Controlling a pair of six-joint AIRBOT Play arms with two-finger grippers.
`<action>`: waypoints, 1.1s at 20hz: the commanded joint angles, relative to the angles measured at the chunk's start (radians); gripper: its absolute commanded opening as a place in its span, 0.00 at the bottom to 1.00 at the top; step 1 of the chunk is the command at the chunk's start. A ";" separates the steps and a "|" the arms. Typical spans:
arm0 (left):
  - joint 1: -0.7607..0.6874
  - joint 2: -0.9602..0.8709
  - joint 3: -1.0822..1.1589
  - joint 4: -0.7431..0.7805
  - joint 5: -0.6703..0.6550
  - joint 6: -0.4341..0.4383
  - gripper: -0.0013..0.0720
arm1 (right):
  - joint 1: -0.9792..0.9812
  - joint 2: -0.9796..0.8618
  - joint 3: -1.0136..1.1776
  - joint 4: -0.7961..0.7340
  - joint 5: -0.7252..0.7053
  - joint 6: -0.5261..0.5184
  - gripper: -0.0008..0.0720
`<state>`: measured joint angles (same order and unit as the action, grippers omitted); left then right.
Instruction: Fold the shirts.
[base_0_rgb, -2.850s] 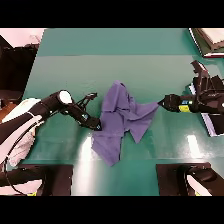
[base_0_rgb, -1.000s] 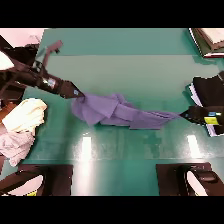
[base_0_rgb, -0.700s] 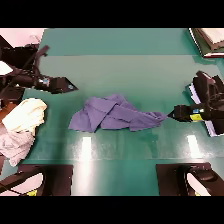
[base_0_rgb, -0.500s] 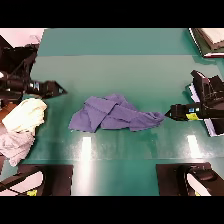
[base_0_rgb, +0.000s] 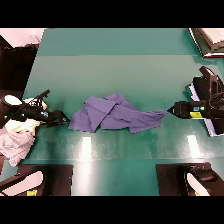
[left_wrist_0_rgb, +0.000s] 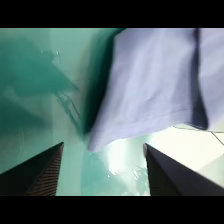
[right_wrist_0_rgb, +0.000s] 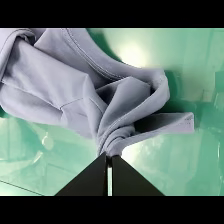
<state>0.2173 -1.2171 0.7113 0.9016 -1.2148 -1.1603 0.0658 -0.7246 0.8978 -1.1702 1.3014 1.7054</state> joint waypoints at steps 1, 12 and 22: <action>0.000 0.000 -0.053 -0.034 0.030 0.018 0.82 | -0.006 0.003 0.001 0.001 0.002 0.000 0.03; -0.034 -0.001 -0.083 -0.082 0.093 0.045 0.51 | -0.006 0.003 0.001 0.001 0.001 0.007 0.03; -0.187 0.003 -0.004 -0.274 -0.379 0.127 0.05 | -0.060 -0.003 0.083 -0.001 0.078 0.007 0.03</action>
<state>0.0433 -1.2163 0.6731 0.8051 -1.3472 -1.1027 0.0372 -0.7231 0.9352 -1.1702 1.3407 1.7134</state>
